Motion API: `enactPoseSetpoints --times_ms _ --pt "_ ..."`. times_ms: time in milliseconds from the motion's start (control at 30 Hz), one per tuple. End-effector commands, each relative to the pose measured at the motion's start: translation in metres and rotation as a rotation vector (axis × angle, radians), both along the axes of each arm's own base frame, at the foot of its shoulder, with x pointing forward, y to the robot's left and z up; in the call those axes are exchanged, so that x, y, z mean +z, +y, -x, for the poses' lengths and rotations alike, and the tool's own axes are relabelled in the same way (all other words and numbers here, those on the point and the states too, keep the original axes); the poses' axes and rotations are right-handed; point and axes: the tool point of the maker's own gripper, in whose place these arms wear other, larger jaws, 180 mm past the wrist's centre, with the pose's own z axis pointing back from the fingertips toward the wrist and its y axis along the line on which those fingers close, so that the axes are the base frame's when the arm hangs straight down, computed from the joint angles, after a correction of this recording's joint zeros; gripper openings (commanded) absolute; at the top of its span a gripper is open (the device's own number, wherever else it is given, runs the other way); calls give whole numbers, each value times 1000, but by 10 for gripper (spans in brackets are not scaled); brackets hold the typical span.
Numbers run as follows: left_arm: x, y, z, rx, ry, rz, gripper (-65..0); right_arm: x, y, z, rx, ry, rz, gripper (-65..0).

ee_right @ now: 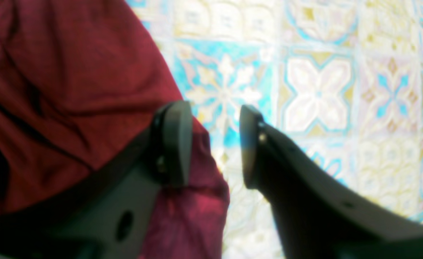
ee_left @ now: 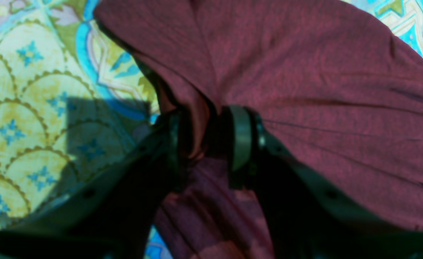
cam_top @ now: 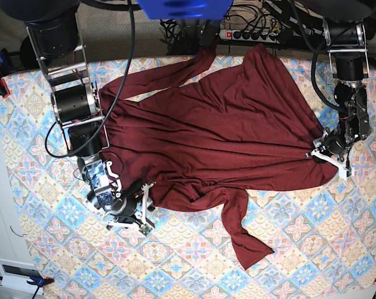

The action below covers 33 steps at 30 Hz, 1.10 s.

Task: Layout the t-shirt on the table in an organized manner, then fold the t-shirt properly
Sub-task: 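Grasp the shirt side with the right gripper and pull it outward, then drag the shirt side with the right gripper away from the left gripper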

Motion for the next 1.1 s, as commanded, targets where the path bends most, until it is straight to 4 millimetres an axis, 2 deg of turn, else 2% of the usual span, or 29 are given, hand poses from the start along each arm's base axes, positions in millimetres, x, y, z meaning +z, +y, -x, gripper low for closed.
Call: enactPoseSetpoints --times_ms 0,133,333,400,500,600,700,800,833,900,1000,1067 --pt "6 11 0 7 7 -27 -467 17 5 -11 10 -38 -23 -364" --pt "6 5 -1 -25 2 -19 -468 16 5 -11 8 -34 -20 -269" --pt "6 4 -1 -34 0 -18 -468 13 3 -10 11 -28 -10 -269" --pt "6 4 -1 -34 0 -18 -468 6 -1 -6 2 -7 -6 -284" --pt "7 4 -1 -35 -1 -18 -468 -13 -9 6 -18 54 1 -324" --pt "21 -2 -10 -60 -44 -30 -468 -23 -15 13 -31 89 7 -407" --pt "32 -14 -9 -106 -80 -46 -468 -20 -17 10 -35 64 -16 -529" --pt "46 -25 -12 -143 -124 -60 -468 -15 -36 5 -56 33 -22 -640" --pt "49 -27 -12 -150 -131 -62 -468 -14 -41 4 -62 30 -21 -650" --pt "53 -30 -14 -160 -144 -65 -468 -5 -53 -3 -92 7 -34 -645" --pt "54 -31 -14 -164 -146 -66 -468 22 -67 -25 -181 -50 -109 -643" --pt "54 -31 -14 -164 -146 -66 -468 41 -85 -37 -251 -90 -160 -643"
